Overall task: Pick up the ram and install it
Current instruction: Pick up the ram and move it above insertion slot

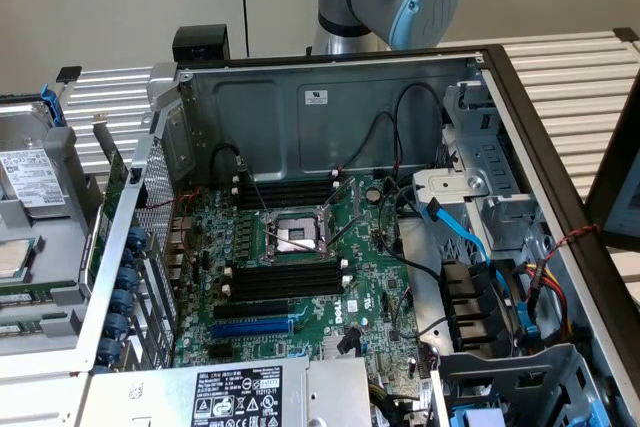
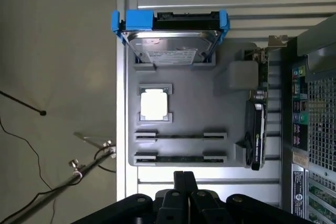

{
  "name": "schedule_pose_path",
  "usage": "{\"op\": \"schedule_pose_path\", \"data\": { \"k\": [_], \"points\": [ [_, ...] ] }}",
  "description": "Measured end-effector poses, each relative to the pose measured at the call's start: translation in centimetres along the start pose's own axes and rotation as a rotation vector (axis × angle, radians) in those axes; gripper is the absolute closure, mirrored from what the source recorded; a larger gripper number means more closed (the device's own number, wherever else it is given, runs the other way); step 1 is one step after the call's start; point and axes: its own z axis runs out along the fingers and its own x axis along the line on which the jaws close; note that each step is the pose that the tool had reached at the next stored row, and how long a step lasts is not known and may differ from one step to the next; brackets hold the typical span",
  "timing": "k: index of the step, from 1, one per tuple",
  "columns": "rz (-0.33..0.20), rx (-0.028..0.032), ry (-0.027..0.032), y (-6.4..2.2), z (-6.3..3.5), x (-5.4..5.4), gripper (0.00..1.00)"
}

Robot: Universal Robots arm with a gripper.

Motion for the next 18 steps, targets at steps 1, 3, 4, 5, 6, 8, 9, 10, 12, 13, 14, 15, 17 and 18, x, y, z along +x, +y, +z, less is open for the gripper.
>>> {"op": "schedule_pose_path", "data": {
  "k": [1, 3, 4, 5, 6, 8, 9, 10, 12, 13, 14, 15, 17, 18],
  "points": [
    [-0.016, 0.0004, 0.0007, 0.0, 0.02, 0.0, 0.89],
    [-0.053, 0.0014, 0.0021, -0.01, 0.06, 0.0, 0.89],
    [-0.071, 0.0018, 0.0028, -0.01, 0.07, 0.0, 0.89],
    [-0.091, 0.0023, 0.0037, -0.01, 0.09, 0.0, 0.89],
    [-0.107, 0.0027, 0.0044, -0.01, 0.1, 0.0, 0.89],
    [-0.144, 0.0037, 0.006, -0.01, 0.1, 0.0, 0.89],
    [-0.163, 0.0042, 0.0069, -0.01, 0.11, 0.0, 0.89],
    [-0.181, 0.0046, 0.0077, -0.01, 0.11, 0.0, 0.89],
    [-0.217, 0.0056, 0.0093, -0.01, 0.12, 0.0, 0.89],
    [-0.235, 0.0061, 0.0101, -0.01, 0.12, 0.0, 0.89],
    [-0.253, 0.0065, 0.0108, -0.01, 0.13, 0.0, 0.89],
    [-0.271, 0.007, 0.0116, -0.01, 0.13, 0.0, 0.89],
    [-0.309, 0.008, 0.0134, -0.01, 0.13, 0.0, 0.89],
    [-0.326, 0.0084, 0.0141, -0.01, 0.13, 0.0, 0.89]
  ]
}}
